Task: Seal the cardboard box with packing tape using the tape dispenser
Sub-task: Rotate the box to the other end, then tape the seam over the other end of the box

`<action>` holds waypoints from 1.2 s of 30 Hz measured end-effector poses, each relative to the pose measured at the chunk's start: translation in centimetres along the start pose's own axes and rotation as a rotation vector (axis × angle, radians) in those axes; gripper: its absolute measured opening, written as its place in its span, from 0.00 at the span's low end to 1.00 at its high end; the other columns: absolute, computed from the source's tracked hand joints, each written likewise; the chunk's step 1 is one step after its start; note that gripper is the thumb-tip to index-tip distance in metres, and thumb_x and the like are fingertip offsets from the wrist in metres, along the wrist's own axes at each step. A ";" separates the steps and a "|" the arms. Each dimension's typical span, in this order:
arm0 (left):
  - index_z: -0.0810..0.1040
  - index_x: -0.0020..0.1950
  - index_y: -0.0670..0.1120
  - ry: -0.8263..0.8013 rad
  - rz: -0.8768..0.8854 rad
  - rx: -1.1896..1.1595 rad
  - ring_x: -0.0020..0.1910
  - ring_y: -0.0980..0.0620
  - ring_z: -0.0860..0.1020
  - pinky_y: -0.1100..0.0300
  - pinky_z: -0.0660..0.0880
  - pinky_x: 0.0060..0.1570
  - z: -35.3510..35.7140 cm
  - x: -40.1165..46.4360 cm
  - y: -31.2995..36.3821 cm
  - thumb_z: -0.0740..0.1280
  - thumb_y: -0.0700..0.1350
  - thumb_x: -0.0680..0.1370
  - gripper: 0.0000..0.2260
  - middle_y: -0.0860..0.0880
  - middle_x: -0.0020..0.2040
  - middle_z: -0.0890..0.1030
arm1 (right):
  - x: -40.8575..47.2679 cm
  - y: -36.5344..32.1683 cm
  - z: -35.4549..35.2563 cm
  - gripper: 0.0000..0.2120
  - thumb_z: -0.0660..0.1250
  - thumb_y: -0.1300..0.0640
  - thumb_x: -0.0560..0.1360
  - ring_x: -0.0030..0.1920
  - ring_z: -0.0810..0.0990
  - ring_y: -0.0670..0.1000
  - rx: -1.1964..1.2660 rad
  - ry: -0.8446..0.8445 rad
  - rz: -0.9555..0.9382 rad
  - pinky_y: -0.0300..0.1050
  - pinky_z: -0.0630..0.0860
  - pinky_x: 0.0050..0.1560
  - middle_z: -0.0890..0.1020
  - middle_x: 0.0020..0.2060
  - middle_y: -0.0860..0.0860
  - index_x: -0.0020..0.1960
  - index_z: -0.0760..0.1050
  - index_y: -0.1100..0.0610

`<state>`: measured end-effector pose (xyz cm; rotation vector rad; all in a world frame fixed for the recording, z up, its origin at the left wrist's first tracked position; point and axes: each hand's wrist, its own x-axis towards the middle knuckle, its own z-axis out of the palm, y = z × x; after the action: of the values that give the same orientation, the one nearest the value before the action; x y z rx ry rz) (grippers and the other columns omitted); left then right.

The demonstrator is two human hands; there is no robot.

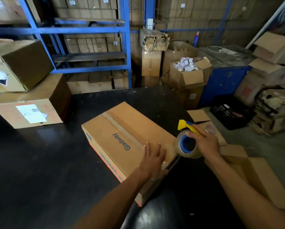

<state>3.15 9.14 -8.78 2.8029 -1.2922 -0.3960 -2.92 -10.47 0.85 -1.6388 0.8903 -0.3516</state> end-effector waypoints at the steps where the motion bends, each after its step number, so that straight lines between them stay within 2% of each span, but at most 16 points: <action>1: 0.45 0.82 0.48 -0.017 0.050 0.048 0.75 0.26 0.38 0.33 0.34 0.72 -0.2 0.0 -1.0 0.63 0.63 0.77 0.42 0.41 0.82 0.45 | 0.0 0.1 0.2 0.27 0.78 0.47 0.64 0.60 0.75 0.51 0.008 0.008 0.001 0.54 0.73 0.63 0.79 0.59 0.46 0.62 0.79 0.44; 5: 0.46 0.82 0.50 -0.117 0.284 0.188 0.78 0.31 0.42 0.38 0.38 0.76 -1.2 -1.4 -7.4 0.64 0.62 0.77 0.41 0.45 0.82 0.45 | -0.4 0.4 1.3 0.27 0.79 0.49 0.64 0.58 0.76 0.50 0.053 -0.007 0.023 0.50 0.73 0.58 0.79 0.59 0.47 0.63 0.79 0.44; 8: 0.44 0.82 0.56 -0.183 0.342 0.181 0.79 0.35 0.38 0.40 0.40 0.76 -1.1 -3.3 -10.6 0.67 0.59 0.78 0.41 0.52 0.82 0.43 | -0.7 0.3 2.3 0.26 0.78 0.49 0.65 0.55 0.74 0.49 0.058 -0.075 0.035 0.48 0.70 0.54 0.78 0.58 0.47 0.63 0.79 0.44; 11: 0.44 0.81 0.59 -0.065 0.329 0.084 0.79 0.39 0.36 0.41 0.36 0.75 0.5 -4.5 -10.1 0.63 0.62 0.79 0.38 0.56 0.82 0.43 | -1.5 0.1 3.7 0.26 0.78 0.50 0.66 0.48 0.76 0.44 0.067 -0.118 0.028 0.43 0.70 0.43 0.79 0.56 0.47 0.63 0.79 0.44; 13: 0.44 0.81 0.61 0.053 0.297 0.063 0.79 0.41 0.36 0.41 0.35 0.76 1.6 -5.1 -9.6 0.58 0.67 0.78 0.36 0.58 0.82 0.44 | -2.1 0.3 4.3 0.26 0.79 0.51 0.66 0.46 0.76 0.41 0.075 -0.136 0.017 0.39 0.70 0.40 0.80 0.54 0.46 0.63 0.79 0.45; 17: 0.41 0.81 0.60 0.118 0.242 0.102 0.79 0.42 0.36 0.39 0.36 0.76 2.7 -5.2 -8.4 0.53 0.70 0.79 0.35 0.58 0.82 0.43 | -3.1 0.6 4.4 0.26 0.79 0.52 0.66 0.50 0.78 0.42 0.065 -0.191 0.009 0.42 0.74 0.49 0.82 0.55 0.46 0.63 0.79 0.46; 19: 0.40 0.80 0.60 0.126 0.225 0.110 0.79 0.41 0.36 0.39 0.37 0.76 2.8 -5.0 -7.9 0.51 0.71 0.79 0.36 0.58 0.82 0.42 | -3.8 0.9 4.1 0.25 0.79 0.52 0.66 0.50 0.78 0.42 0.070 -0.216 -0.009 0.41 0.73 0.47 0.82 0.53 0.45 0.63 0.79 0.46; 21: 0.41 0.81 0.60 0.127 0.220 0.103 0.79 0.41 0.36 0.39 0.37 0.76 2.9 -4.6 -7.9 0.52 0.71 0.78 0.36 0.58 0.82 0.42 | -4.3 1.1 3.7 0.25 0.79 0.53 0.66 0.52 0.78 0.43 0.068 -0.239 -0.025 0.41 0.72 0.48 0.82 0.53 0.45 0.63 0.79 0.46; 25: 0.42 0.81 0.61 0.155 0.208 0.077 0.79 0.42 0.36 0.41 0.34 0.75 2.9 -4.2 -7.8 0.53 0.71 0.78 0.36 0.59 0.82 0.43 | -5.1 1.5 2.6 0.24 0.79 0.52 0.66 0.56 0.79 0.45 0.007 -0.325 -0.086 0.46 0.76 0.58 0.83 0.55 0.43 0.61 0.80 0.43; 27: 0.43 0.81 0.61 0.114 0.181 0.026 0.79 0.44 0.35 0.43 0.33 0.74 2.2 -3.9 -7.7 0.54 0.71 0.77 0.36 0.58 0.82 0.45 | -5.7 2.0 2.0 0.24 0.79 0.52 0.67 0.57 0.79 0.44 -0.051 -0.395 -0.147 0.45 0.76 0.59 0.82 0.58 0.43 0.62 0.79 0.42; 28: 0.47 0.81 0.60 0.062 0.136 -0.077 0.79 0.45 0.36 0.43 0.34 0.75 1.5 -3.9 -7.3 0.56 0.68 0.78 0.35 0.57 0.82 0.47 | -6.1 2.4 1.6 0.24 0.79 0.51 0.68 0.57 0.79 0.43 -0.080 -0.428 -0.192 0.42 0.76 0.56 0.81 0.59 0.43 0.62 0.78 0.40; 29: 0.53 0.81 0.57 -0.019 0.054 -0.347 0.80 0.45 0.41 0.42 0.38 0.76 0.4 -4.2 -6.7 0.59 0.64 0.80 0.32 0.55 0.82 0.52 | -6.4 2.8 1.3 0.24 0.78 0.50 0.68 0.56 0.80 0.42 -0.112 -0.446 -0.237 0.40 0.77 0.54 0.81 0.59 0.44 0.62 0.78 0.38; 31: 0.68 0.77 0.52 -0.107 -0.126 -1.139 0.77 0.44 0.62 0.42 0.58 0.76 -2.3 -5.1 -5.1 0.64 0.52 0.81 0.24 0.49 0.75 0.71 | -7.0 3.7 0.4 0.24 0.78 0.48 0.69 0.51 0.81 0.44 -0.207 -0.432 -0.354 0.41 0.79 0.50 0.81 0.54 0.46 0.60 0.76 0.32; 32: 0.71 0.74 0.49 -0.075 -0.187 -1.432 0.72 0.45 0.71 0.45 0.67 0.73 -3.3 -5.9 -4.5 0.66 0.51 0.80 0.22 0.48 0.70 0.77 | -7.2 4.1 -0.1 0.25 0.78 0.47 0.69 0.48 0.80 0.45 -0.254 -0.414 -0.432 0.44 0.80 0.48 0.80 0.51 0.47 0.60 0.75 0.30; 33: 0.73 0.72 0.46 -0.047 -0.245 -1.662 0.68 0.45 0.76 0.47 0.71 0.69 -4.1 -6.8 -4.0 0.67 0.52 0.79 0.23 0.45 0.66 0.80 | -7.4 4.5 -0.5 0.25 0.78 0.46 0.69 0.46 0.79 0.47 -0.282 -0.394 -0.526 0.45 0.79 0.46 0.78 0.48 0.49 0.61 0.74 0.29; 36: 0.74 0.68 0.39 -0.100 -0.364 -2.025 0.62 0.36 0.79 0.41 0.72 0.68 -5.0 -9.0 -3.8 0.63 0.59 0.80 0.26 0.34 0.62 0.80 | -8.1 5.1 -1.5 0.26 0.73 0.40 0.71 0.44 0.77 0.46 -0.354 -0.369 -0.872 0.37 0.74 0.40 0.74 0.46 0.48 0.67 0.72 0.35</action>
<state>1.53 18.01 -2.45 1.1204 0.0643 -1.0021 -11.08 -5.96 -1.61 -2.2783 -0.0934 -0.4723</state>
